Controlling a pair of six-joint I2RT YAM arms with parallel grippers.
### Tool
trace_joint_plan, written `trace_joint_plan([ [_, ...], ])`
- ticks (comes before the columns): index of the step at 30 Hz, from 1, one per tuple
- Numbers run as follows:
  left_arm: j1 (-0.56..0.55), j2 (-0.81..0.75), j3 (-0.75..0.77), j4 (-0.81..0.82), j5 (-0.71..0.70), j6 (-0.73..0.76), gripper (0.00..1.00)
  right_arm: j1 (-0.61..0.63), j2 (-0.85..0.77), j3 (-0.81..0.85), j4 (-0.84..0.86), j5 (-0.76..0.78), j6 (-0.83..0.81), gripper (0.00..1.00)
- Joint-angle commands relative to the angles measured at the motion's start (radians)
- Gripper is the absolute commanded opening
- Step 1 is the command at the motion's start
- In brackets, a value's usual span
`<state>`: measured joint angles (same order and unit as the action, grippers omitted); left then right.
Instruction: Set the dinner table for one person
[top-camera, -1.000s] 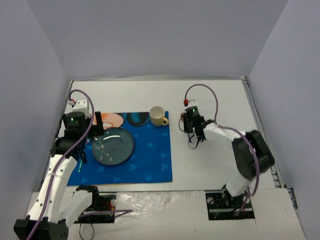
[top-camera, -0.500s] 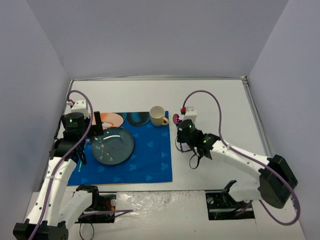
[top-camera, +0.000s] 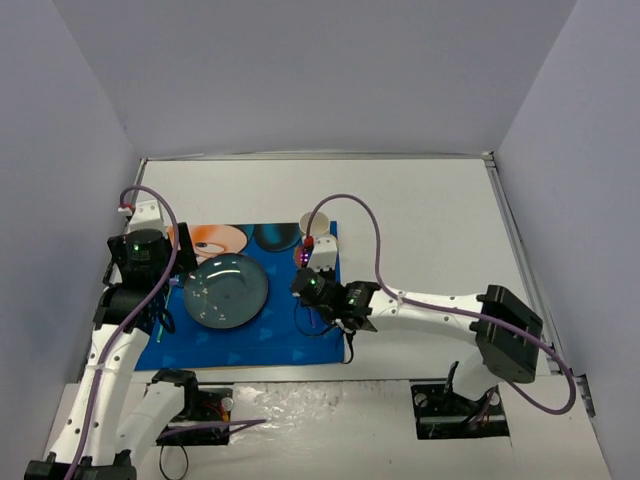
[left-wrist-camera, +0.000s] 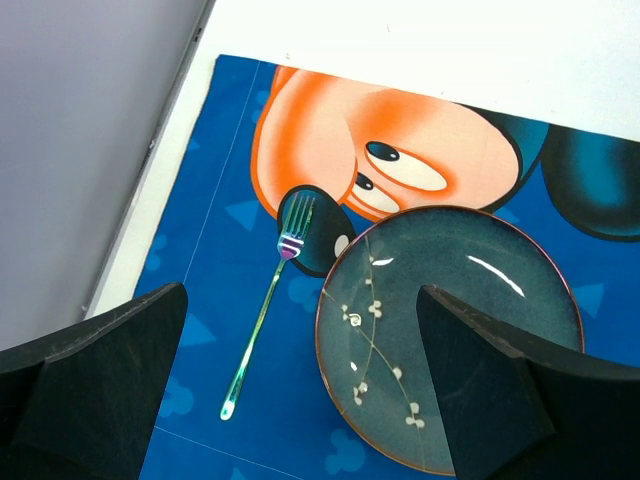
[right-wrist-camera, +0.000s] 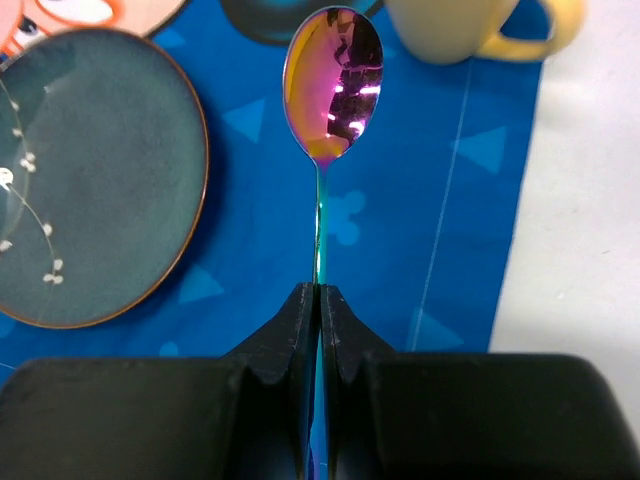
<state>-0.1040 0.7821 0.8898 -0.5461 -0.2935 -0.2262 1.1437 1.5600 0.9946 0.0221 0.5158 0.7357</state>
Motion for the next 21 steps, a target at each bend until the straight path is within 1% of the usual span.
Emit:
trace_joint_plan([
  [1,-0.002,-0.019,0.028,0.020,-0.060,-0.016,0.97,0.026,0.098,0.128,0.022,0.097,0.087,0.00],
  [10,0.000,-0.035,0.029,0.012,-0.087,-0.016,0.97,0.031,0.258,0.202,0.013,0.086,0.141,0.00],
  [21,-0.001,-0.025,0.028,0.016,-0.088,-0.019,0.97,0.035,0.325,0.219,-0.016,0.074,0.245,0.00],
])
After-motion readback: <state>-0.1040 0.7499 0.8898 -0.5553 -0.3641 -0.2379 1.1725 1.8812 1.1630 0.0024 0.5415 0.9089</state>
